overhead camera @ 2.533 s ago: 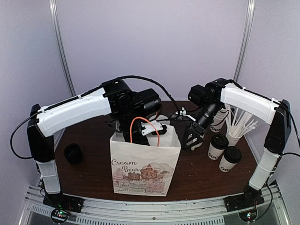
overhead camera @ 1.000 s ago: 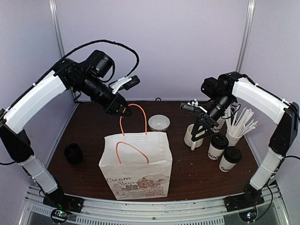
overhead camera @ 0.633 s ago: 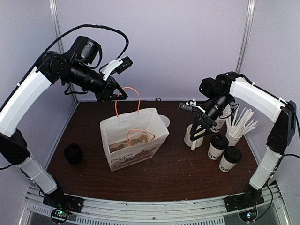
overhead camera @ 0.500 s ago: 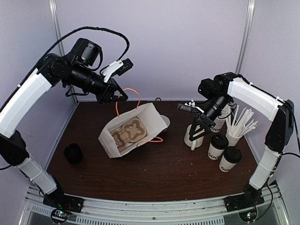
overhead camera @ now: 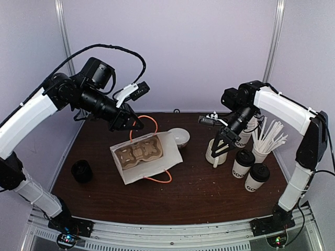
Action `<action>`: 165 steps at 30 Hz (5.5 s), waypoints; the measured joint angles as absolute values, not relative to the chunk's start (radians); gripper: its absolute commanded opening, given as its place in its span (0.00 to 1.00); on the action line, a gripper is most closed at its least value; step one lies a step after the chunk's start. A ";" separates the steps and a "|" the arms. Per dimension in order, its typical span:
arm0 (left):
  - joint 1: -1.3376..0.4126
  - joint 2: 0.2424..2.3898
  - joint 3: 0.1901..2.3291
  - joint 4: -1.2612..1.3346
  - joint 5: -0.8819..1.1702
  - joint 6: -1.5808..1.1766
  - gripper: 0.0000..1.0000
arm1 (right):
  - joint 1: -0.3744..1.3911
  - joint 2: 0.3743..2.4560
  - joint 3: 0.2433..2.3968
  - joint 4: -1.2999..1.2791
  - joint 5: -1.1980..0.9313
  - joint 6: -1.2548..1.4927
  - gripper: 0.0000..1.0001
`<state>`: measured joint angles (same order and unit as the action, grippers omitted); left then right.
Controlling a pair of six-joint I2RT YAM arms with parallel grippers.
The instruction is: Pack the takeout coffee
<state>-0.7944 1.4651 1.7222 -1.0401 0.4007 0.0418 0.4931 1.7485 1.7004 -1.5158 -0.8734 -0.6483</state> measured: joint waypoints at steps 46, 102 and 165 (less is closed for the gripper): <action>-0.837 1.364 1.856 -1.337 -0.125 -0.453 0.98 | 0.340 1.520 1.521 -1.227 -0.571 -0.595 0.91; -0.792 1.713 1.953 -1.394 0.496 0.009 0.00 | 0.340 1.547 1.401 -1.344 -0.071 -0.688 0.89; -0.789 1.874 2.122 -1.391 0.338 0.121 0.26 | 0.326 1.621 1.370 -1.311 -0.117 -0.659 0.67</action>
